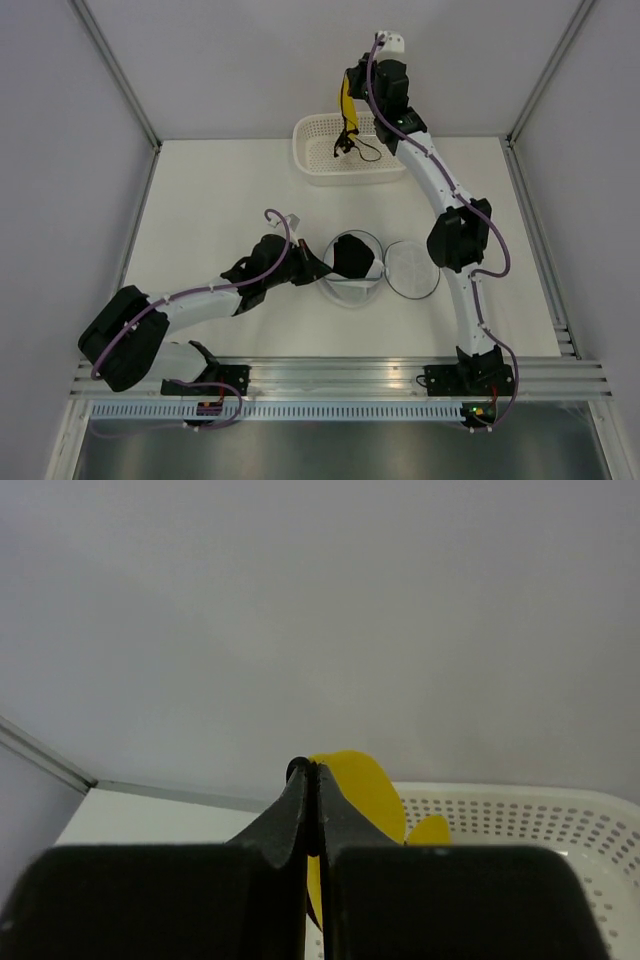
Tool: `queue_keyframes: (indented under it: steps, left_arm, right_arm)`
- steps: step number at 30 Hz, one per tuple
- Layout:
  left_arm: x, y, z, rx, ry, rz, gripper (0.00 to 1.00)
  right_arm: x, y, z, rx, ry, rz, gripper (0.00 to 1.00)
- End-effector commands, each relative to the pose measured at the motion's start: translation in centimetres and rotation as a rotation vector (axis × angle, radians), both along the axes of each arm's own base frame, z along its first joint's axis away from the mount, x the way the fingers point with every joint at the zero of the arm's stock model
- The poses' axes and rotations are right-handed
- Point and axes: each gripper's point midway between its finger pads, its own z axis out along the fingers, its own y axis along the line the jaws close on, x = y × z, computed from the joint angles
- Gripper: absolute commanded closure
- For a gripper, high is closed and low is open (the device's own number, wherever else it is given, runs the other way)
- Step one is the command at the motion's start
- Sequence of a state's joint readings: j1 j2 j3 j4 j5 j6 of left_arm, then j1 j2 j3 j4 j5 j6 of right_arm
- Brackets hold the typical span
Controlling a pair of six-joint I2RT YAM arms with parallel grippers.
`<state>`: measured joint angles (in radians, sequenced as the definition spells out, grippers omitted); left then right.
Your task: Unzip the laundry bag and remove the bra
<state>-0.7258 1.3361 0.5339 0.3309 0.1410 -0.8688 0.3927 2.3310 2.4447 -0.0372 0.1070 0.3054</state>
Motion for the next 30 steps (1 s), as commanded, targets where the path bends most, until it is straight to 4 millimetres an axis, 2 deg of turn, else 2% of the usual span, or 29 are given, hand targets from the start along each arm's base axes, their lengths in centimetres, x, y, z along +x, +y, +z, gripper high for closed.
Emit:
queue_keyframes:
  steps: [1,3,4,6,11,12,13,14,15,16,17,19,20,21,22,23,24,25,26,27,28,29,30]
  left_arm:
    - [0.4,0.0,1.5,-0.023,-0.057,-0.009,0.98]
    - [0.4,0.2,1.3,-0.018,-0.053,-0.001,0.98]
    - [0.5,0.3,1.3,-0.019,-0.054,0.000,0.98]
    - [0.4,0.3,1.2,-0.018,-0.053,-0.001,0.98]
    - [0.5,0.3,1.0,-0.016,-0.047,0.003,0.98]
    - [0.5,0.3,1.1,-0.022,-0.051,0.002,0.98]
    - [0.4,0.3,0.9,-0.022,-0.046,0.002,0.98]
    - [0.4,0.3,0.8,-0.024,-0.044,0.004,0.98]
    - [0.4,0.3,0.8,-0.028,-0.043,0.005,0.98]
    - [0.4,0.2,0.8,-0.030,-0.043,0.004,0.98]
    - [0.3,0.2,0.5,-0.027,-0.036,0.002,0.98]
    - [0.4,0.1,0.7,-0.033,-0.038,0.000,0.98]
    - [0.4,0.0,0.7,-0.035,-0.038,-0.004,0.98]
    - [0.4,0.0,0.6,-0.034,-0.035,-0.004,0.98]
    - [0.4,-0.1,0.8,-0.042,-0.038,-0.008,0.98]
    - [0.4,-0.1,0.8,-0.042,-0.037,-0.006,0.98]
    - [0.4,-0.2,0.9,-0.045,-0.039,-0.008,0.98]
    - [0.4,-0.2,0.9,-0.046,-0.038,-0.007,0.98]
    - [0.5,-0.2,0.9,-0.046,-0.040,-0.006,0.98]
    - [0.5,-0.2,1.0,-0.046,-0.040,-0.006,0.98]
    - [0.6,-0.2,1.1,-0.046,-0.044,-0.002,0.98]
    - [0.6,-0.2,1.0,-0.042,-0.042,-0.003,0.98]
    - [0.7,-0.2,1.0,-0.042,-0.042,-0.002,0.98]
  right_arm:
    - [1.5,0.6,-3.0,0.038,0.043,0.046,1.00]
    - [2.1,0.8,-7.0,0.028,0.121,0.073,1.00]
    - [2.2,0.6,-8.3,0.019,0.151,0.071,0.99]
    - [1.8,1.7,-11.0,-0.001,0.208,0.136,0.99]
    - [1.6,1.1,-14.8,-0.056,0.312,0.113,0.99]
    - [1.8,0.1,-15.4,-0.081,0.324,0.057,0.93]
    - [1.7,-0.6,-16.4,-0.107,0.357,0.028,0.82]
    - [1.6,-1.0,-16.9,-0.128,0.372,0.011,0.65]
    - [1.5,-1.5,-17.1,-0.146,0.382,-0.011,0.31]
    - [1.2,-1.7,-17.2,-0.164,0.386,-0.012,0.15]
    - [0.9,-2.0,-18.3,-0.177,0.411,-0.011,0.02]
    - [0.3,-2.2,-16.0,-0.164,0.366,-0.008,0.02]
    - [-0.3,-2.6,-17.3,-0.175,0.390,-0.009,0.02]
    - [-1.0,-2.9,-14.2,-0.159,0.339,-0.009,0.02]
    - [-1.4,-3.3,-14.6,-0.164,0.331,-0.015,0.02]
    - [-2.3,-3.7,-11.6,-0.148,0.282,-0.022,0.02]
    - [-2.8,-4.2,-10.6,-0.149,0.264,-0.034,0.02]
    - [-3.6,-4.7,-11.3,-0.166,0.279,-0.049,0.02]
    - [-4.2,-5.2,-10.7,-0.166,0.273,-0.062,0.02]
    - [-5.6,-5.8,-7.9,-0.154,0.236,-0.072,0.02]
    - [-6.7,-6.5,-9.5,-0.174,0.275,-0.081,0.02]
    - [-7.7,-7.0,-9.4,-0.186,0.281,-0.107,0.02]
    - [-9.3,-7.7,-7.2,-0.178,0.254,-0.126,0.02]
